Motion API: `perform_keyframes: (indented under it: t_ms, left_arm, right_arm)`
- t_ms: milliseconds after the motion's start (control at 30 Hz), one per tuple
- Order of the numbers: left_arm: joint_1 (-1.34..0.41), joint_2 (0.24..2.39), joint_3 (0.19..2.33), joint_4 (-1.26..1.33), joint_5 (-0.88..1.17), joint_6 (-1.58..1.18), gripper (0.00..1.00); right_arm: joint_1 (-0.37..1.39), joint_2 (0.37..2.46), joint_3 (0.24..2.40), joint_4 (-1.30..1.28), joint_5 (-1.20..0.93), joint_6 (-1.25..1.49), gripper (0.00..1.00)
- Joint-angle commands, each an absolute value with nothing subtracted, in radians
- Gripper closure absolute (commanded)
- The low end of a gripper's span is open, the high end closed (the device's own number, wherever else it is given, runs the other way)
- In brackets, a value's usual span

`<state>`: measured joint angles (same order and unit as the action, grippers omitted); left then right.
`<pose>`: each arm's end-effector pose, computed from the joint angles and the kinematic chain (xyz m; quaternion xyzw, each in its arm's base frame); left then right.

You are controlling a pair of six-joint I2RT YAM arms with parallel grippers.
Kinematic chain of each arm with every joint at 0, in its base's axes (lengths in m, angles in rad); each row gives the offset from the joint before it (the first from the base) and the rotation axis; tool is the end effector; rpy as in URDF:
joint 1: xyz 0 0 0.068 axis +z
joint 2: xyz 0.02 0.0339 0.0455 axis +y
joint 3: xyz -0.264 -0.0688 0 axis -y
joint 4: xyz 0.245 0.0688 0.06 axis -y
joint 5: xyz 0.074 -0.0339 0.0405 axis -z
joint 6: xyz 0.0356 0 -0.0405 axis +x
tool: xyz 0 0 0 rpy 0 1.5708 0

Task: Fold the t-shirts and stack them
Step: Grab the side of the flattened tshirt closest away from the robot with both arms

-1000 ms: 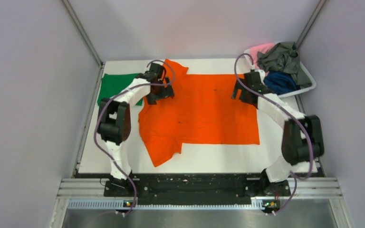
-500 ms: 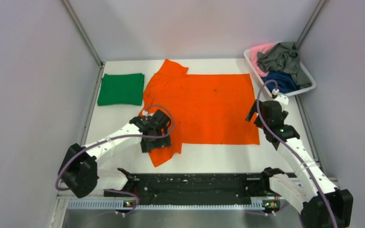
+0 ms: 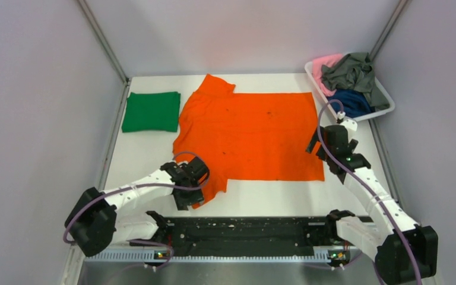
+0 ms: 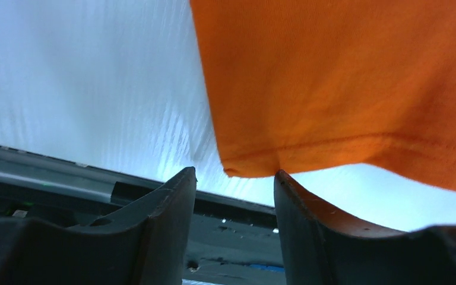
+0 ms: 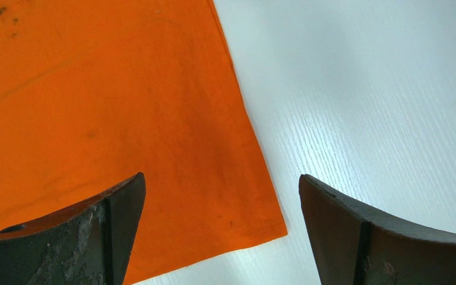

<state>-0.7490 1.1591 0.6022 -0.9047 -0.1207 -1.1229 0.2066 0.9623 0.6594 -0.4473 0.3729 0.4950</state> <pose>0.1245 -0.1099 0.1682 -0.1885 0.9787 -0.0081 0.0808 0.1976 0.0282 0.2412 0.2027 0.8811 -0.0249 0.4265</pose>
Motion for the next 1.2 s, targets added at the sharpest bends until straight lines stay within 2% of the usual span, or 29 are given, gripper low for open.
perform_keyframes:
  t_ms: [0, 100, 167, 267, 333, 500, 767, 967, 1167]
  left_arm:
    - [-0.753, 1.231, 0.614, -0.827, -0.142, -1.141, 0.47]
    - [-0.752, 1.281, 0.605, -0.793, -0.130, -1.127, 0.62]
    - [-0.752, 1.304, 0.595, -0.770, -0.113, -1.122, 0.66]
    - [-0.752, 1.330, 0.585, -0.748, -0.120, -1.120, 0.84]
    - [-0.752, 1.342, 0.591, -0.747, -0.130, -1.119, 1.00]
    - [-0.752, 1.336, 0.599, -0.722, -0.139, -1.085, 1.00]
    - [-0.752, 1.226, 0.586, -0.712, -0.156, -1.054, 1.00]
    - [-0.752, 1.142, 0.604, -0.681, -0.134, -0.995, 1.00]
    - [-0.752, 1.100, 0.647, -0.673, -0.145, -0.966, 1.00]
  right_arm:
    - [0.199, 0.962, 0.661, -0.439, 0.389, 0.503, 0.01]
    - [0.199, 0.960, 0.660, -0.438, 0.399, 0.504, 0.01]
    - [0.199, 0.958, 0.660, -0.439, 0.403, 0.505, 0.01]
    - [0.199, 0.950, 0.659, -0.446, 0.408, 0.522, 0.01]
    - [0.199, 0.934, 0.655, -0.466, 0.428, 0.573, 0.03]
    - [0.199, 0.829, 0.561, -0.515, 0.397, 0.680, 0.05]
    - [0.199, 0.706, 0.406, -0.531, 0.316, 0.805, 0.26]
    - [0.199, 0.706, 0.348, -0.527, 0.295, 0.853, 0.43]
    - [0.199, 0.772, 0.314, -0.468, 0.319, 0.870, 0.46]
